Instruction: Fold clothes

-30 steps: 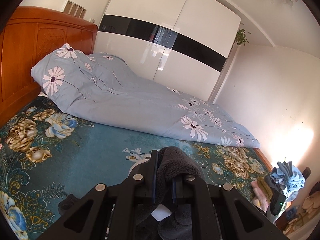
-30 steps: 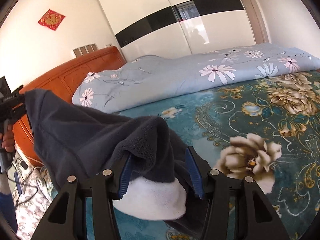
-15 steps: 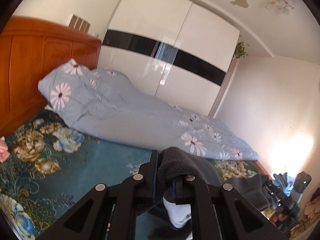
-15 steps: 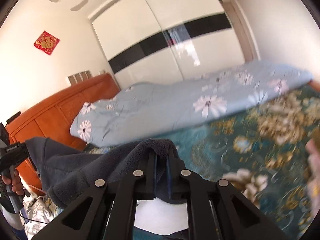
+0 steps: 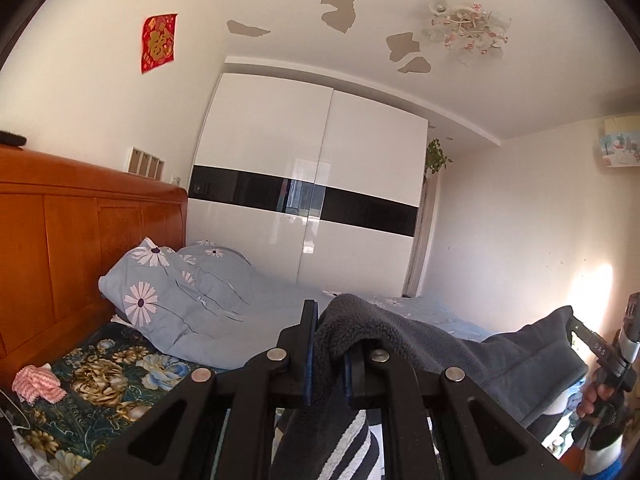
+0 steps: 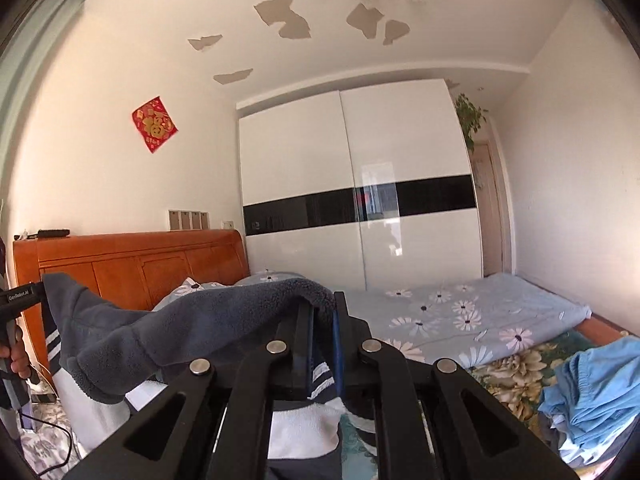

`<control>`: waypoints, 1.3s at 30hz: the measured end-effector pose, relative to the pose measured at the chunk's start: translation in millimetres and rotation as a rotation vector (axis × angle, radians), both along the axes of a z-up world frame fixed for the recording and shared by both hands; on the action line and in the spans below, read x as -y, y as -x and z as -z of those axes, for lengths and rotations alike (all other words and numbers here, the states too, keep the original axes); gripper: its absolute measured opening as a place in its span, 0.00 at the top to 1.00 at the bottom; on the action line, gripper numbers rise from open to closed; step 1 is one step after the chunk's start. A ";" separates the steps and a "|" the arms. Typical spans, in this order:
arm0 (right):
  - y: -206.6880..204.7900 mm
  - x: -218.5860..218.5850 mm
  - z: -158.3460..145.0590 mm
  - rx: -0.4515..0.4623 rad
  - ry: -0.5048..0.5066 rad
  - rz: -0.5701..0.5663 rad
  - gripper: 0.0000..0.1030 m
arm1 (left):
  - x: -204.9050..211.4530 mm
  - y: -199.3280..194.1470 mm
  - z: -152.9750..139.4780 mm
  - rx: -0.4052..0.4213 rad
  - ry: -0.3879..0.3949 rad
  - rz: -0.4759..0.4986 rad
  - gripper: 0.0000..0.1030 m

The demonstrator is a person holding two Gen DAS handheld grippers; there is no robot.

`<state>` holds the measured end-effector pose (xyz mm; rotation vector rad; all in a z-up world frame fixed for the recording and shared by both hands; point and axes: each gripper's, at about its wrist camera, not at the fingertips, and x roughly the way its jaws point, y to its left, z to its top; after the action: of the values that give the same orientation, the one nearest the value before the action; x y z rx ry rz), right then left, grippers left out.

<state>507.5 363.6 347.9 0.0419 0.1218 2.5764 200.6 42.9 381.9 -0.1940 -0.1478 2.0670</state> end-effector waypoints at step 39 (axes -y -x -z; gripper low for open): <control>223.0 -253.6 320.9 0.574 0.630 -0.025 0.93 | -335.7 267.7 402.4 0.728 0.723 -0.051 0.73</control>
<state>284.5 617.2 27.0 -0.9163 0.6984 2.3519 -67.1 378.6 -20.6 -1.3895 0.1666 1.9287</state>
